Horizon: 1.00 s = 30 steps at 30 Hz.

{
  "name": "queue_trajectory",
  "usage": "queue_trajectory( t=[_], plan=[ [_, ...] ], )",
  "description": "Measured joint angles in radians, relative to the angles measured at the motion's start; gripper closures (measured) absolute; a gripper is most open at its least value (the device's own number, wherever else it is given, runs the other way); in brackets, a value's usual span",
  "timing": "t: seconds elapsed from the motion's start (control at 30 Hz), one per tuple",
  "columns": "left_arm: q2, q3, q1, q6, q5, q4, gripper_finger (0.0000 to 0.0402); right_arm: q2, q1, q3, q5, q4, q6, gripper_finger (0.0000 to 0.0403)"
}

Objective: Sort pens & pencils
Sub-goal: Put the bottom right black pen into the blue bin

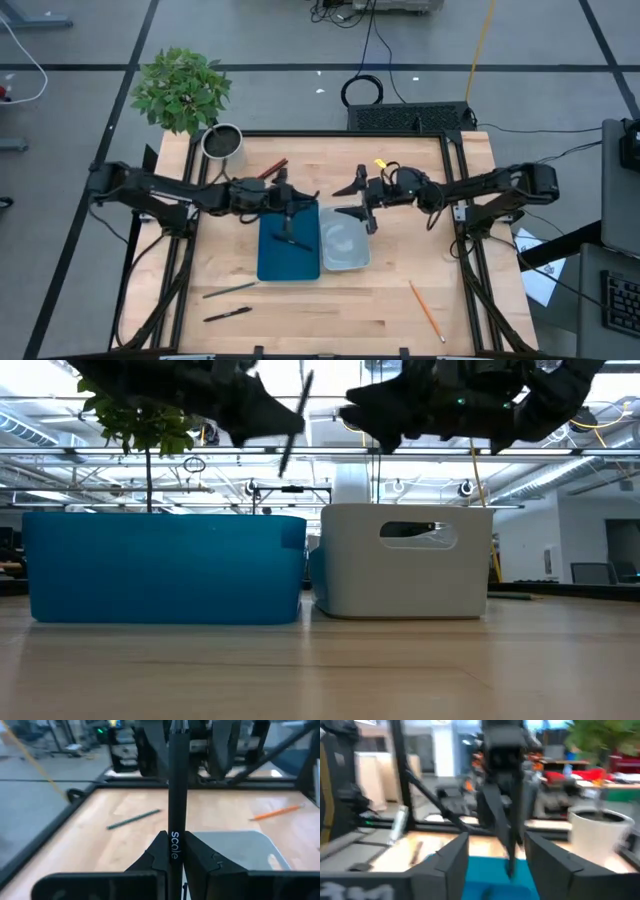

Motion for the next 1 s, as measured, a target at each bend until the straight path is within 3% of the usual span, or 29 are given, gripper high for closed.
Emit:
queue_trajectory(
  t=[0.17,0.47,0.87,1.0],
  plan=[
    [-0.172,-0.100,-0.027,0.017,-0.079,-0.018,0.0370,-0.118,0.000,-0.058,-0.003,-0.049,-0.027,0.0183],
    [-0.457,-0.322,-0.033,-0.017,-0.102,0.079,0.0370,-0.277,0.000,-0.156,0.000,-0.046,-0.053,0.0186],
    [-0.494,-0.355,-0.032,-0.032,-0.083,0.100,0.0370,-0.303,0.000,-0.174,0.001,-0.045,-0.059,0.0188],
    [-0.489,-0.349,-0.032,-0.085,0.031,-0.024,0.0370,-0.303,0.000,-0.174,0.001,-0.045,-0.059,0.0188]
  ],
)
